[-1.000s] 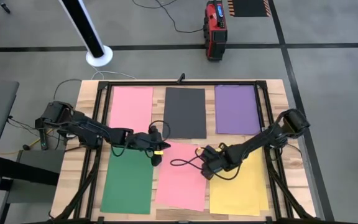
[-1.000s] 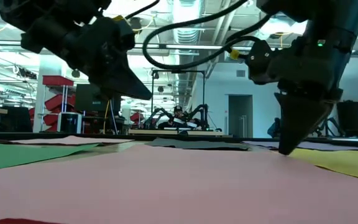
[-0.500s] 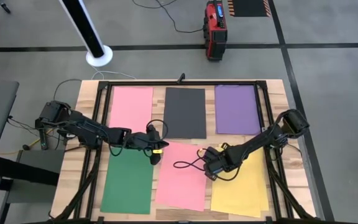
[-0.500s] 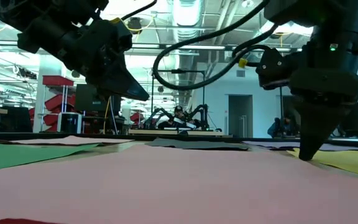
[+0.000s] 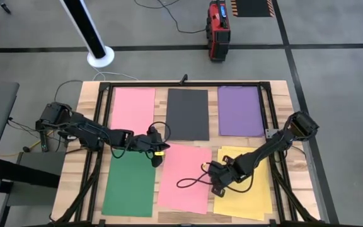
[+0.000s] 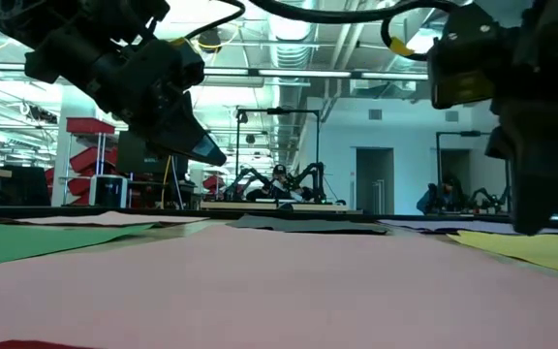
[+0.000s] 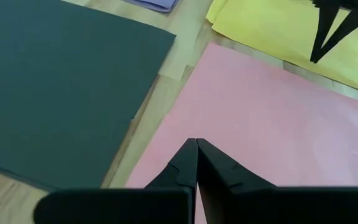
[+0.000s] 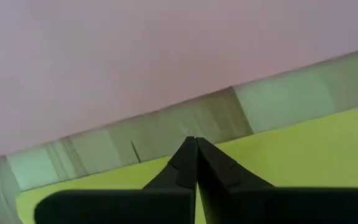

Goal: Organize paper
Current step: Move the yellow paper to the bottom right directly on top of another

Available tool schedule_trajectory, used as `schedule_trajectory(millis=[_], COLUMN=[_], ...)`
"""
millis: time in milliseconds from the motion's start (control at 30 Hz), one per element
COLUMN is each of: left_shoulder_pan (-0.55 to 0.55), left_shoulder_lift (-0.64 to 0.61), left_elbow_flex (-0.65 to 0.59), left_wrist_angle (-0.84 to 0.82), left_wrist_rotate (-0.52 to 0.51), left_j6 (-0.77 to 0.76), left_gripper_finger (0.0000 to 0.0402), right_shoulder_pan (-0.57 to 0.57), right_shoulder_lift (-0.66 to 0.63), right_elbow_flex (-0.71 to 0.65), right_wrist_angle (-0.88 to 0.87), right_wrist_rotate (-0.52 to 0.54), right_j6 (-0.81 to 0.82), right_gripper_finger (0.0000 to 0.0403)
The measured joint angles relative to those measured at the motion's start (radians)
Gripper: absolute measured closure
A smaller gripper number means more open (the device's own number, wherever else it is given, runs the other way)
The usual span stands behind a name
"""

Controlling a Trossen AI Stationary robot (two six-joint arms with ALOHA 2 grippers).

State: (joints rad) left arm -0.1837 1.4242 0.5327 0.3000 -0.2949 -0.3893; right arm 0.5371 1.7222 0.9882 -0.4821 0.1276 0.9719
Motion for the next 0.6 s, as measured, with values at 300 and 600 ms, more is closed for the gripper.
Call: schedule_trajectory(millis=[300, 600], left_shoulder_pan=[0.000, 0.000], left_shoulder_lift=[0.000, 0.001], left_elbow_flex=[0.000, 0.000], left_wrist_angle=[-0.016, -0.050], left_wrist_rotate=[-0.013, -0.025], left_j6=[0.000, -0.006], left_gripper_finger=[0.0401, 0.0401], right_shoulder_pan=[-0.005, 0.016], right_shoulder_lift=[0.051, 0.092], right_elbow_flex=[0.000, 0.006], right_wrist_angle=[0.103, 0.124], right_wrist_rotate=[-0.013, -0.071], right_j6=[-0.036, -0.057], right_gripper_finger=[0.0403, 0.0403])
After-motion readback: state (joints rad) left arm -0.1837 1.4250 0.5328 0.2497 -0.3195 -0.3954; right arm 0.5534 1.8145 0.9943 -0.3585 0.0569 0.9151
